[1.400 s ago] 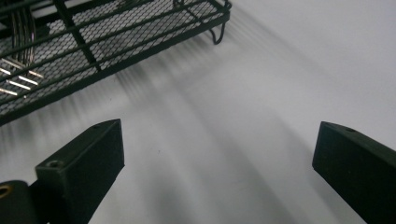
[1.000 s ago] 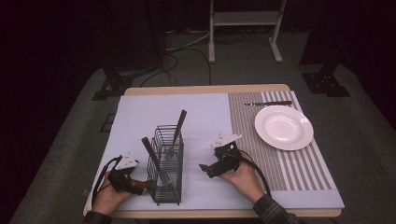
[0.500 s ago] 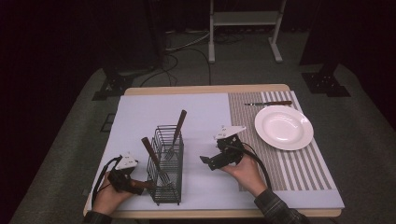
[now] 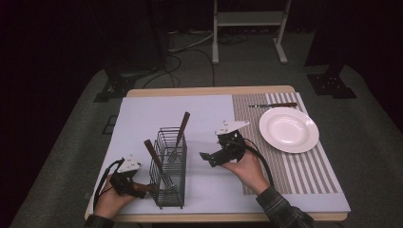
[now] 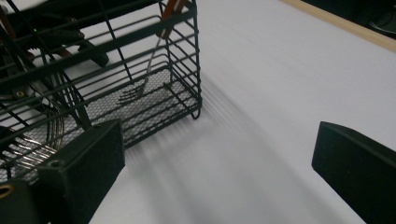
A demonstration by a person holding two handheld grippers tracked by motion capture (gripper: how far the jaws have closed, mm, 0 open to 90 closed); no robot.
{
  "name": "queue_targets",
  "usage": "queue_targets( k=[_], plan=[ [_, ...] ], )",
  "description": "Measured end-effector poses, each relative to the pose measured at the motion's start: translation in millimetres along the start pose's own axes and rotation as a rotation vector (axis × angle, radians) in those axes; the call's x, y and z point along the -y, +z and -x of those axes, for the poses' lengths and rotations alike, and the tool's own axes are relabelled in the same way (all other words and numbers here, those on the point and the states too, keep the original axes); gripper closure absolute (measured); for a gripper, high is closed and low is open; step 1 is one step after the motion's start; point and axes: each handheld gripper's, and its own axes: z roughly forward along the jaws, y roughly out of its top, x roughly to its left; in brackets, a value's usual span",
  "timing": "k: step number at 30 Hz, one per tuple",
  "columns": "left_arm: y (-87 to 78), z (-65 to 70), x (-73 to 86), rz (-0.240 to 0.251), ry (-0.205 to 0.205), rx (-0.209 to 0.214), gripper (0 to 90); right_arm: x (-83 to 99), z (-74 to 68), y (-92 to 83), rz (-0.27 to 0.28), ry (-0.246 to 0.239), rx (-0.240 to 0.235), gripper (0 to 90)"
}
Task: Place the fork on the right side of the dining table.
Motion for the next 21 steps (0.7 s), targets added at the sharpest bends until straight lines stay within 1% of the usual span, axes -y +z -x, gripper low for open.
queue_targets(
  k=[1,2,4,7,11,12,15,21],
  plan=[
    [0.0,0.0,0.0,0.000,0.000,0.000,0.0,-2.3,-0.1,-0.4,0.005,0.002,-0.004,1.7],
    [-0.1,0.0,0.0,0.000,0.000,0.000,0.0,-5.2,0.3,-1.6,0.017,0.005,-0.012,4.0],
    [0.0,0.0,0.0,0.000,0.000,0.000,0.0,-6.1,0.4,-1.8,0.023,0.002,-0.015,4.0],
    [0.1,0.0,0.1,0.001,0.000,0.000,0.0,-12.0,0.5,-2.6,0.038,0.007,-0.019,4.0],
    [-0.1,0.0,0.0,0.000,-0.001,0.001,0.0,-17.0,0.8,-2.3,0.041,0.009,-0.020,4.1],
    [0.0,0.0,0.0,0.000,-0.001,0.000,0.0,-20.0,1.3,-1.6,0.048,0.017,-0.027,4.2],
    [0.0,0.0,0.0,0.000,-0.001,0.000,0.0,-23.0,1.4,-0.3,0.048,0.011,-0.023,4.2],
    [0.0,0.0,0.0,0.000,0.000,0.000,0.0,-31.9,1.9,2.5,0.059,0.020,-0.027,4.6]
  ],
)
